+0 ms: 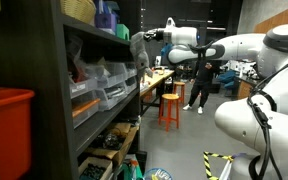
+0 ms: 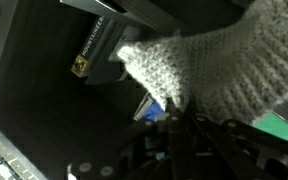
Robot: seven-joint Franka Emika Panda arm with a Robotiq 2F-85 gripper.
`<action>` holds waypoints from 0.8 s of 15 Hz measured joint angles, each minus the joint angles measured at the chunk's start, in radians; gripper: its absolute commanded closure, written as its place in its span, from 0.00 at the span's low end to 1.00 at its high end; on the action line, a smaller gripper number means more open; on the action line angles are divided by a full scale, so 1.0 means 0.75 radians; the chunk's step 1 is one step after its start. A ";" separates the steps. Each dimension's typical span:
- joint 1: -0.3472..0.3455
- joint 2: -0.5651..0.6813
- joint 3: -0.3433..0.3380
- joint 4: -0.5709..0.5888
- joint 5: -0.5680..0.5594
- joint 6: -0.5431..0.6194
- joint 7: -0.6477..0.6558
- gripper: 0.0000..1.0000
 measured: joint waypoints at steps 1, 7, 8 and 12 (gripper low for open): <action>0.002 -0.004 0.002 -0.008 0.000 -0.002 0.002 0.99; 0.022 -0.022 0.001 -0.046 0.000 -0.039 0.004 0.99; 0.029 -0.023 0.001 -0.047 0.000 -0.049 0.004 0.99; 0.067 -0.025 0.001 -0.048 0.000 -0.078 0.010 0.99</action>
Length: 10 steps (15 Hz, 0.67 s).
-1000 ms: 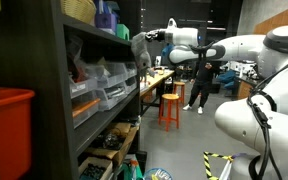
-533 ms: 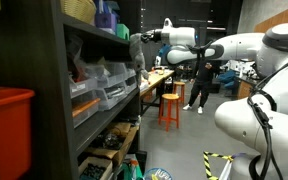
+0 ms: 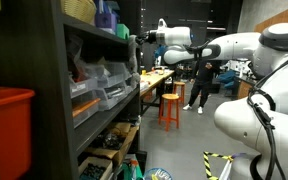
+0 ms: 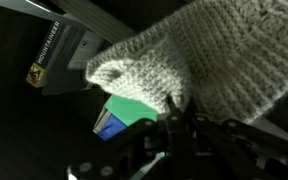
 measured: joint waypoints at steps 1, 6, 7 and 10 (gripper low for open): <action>0.007 -0.004 0.000 0.000 0.000 0.000 0.001 0.99; 0.018 -0.031 0.006 -0.017 -0.001 0.001 0.004 0.99; 0.018 -0.035 0.006 -0.025 -0.001 0.002 0.004 0.99; 0.013 -0.050 0.006 -0.045 -0.003 0.011 0.003 0.99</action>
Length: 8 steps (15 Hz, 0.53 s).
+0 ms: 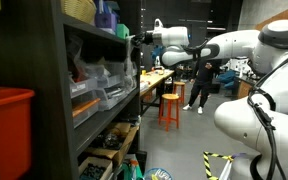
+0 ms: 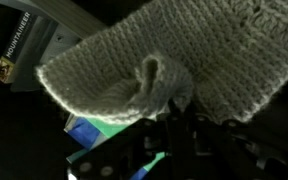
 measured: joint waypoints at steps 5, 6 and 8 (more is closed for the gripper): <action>-0.046 -0.049 0.002 -0.063 -0.013 0.087 -0.003 0.99; -0.058 -0.041 0.001 -0.069 -0.014 0.095 0.001 0.99; -0.087 -0.017 0.000 -0.078 -0.014 0.098 0.002 0.99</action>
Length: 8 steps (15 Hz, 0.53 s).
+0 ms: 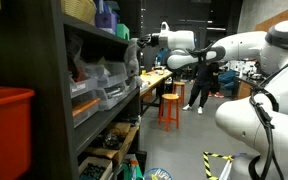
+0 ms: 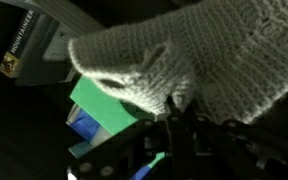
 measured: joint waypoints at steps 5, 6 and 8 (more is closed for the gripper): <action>-0.056 0.086 -0.001 -0.009 0.000 0.000 0.000 0.99; -0.060 0.099 -0.001 -0.009 0.000 0.000 0.000 0.99; -0.062 0.123 -0.001 -0.006 0.000 0.000 0.000 0.99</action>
